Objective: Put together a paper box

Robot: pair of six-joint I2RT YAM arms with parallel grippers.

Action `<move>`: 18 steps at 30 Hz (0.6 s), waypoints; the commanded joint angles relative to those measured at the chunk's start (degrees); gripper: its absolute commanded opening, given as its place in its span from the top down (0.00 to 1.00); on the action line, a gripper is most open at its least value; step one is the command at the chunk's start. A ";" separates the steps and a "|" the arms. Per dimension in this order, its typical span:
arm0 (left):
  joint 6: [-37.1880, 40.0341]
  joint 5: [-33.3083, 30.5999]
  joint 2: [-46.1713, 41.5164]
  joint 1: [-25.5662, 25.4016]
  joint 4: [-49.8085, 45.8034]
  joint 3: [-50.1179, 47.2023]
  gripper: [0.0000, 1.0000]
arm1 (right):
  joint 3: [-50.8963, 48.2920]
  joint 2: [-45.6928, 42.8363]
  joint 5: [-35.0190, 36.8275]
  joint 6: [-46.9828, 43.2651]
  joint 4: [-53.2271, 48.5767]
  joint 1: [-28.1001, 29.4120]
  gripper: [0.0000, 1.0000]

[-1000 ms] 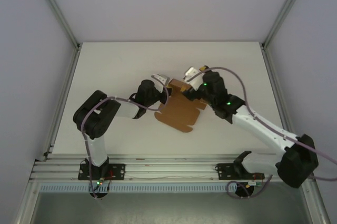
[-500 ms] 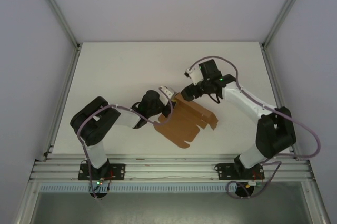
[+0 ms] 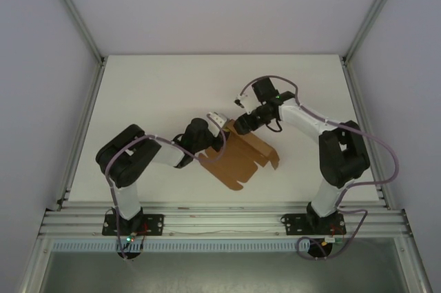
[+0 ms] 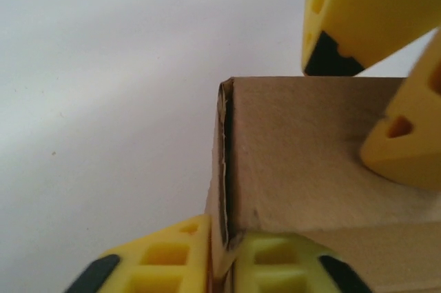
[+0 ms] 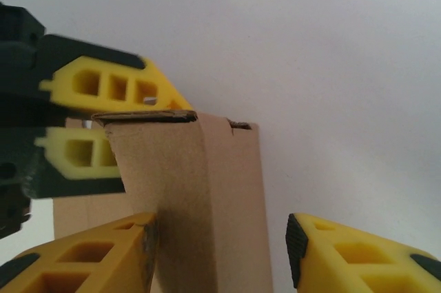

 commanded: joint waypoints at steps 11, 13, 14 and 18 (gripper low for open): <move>1.30 -2.18 4.39 -0.21 2.44 6.45 0.67 | 3.18 4.69 -4.18 -1.91 -7.72 -2.02 0.54; 1.64 -1.44 6.38 -0.20 1.55 8.06 0.67 | 3.60 5.06 -4.48 -1.97 -8.00 -2.17 0.54; 1.74 -1.17 6.97 -0.22 1.08 8.63 0.69 | 3.78 5.22 -4.66 -2.04 -8.16 -2.23 0.54; 1.80 -3.86 8.55 -0.20 2.28 9.10 1.00 | 4.11 5.44 -5.01 -2.41 -8.72 -2.42 0.54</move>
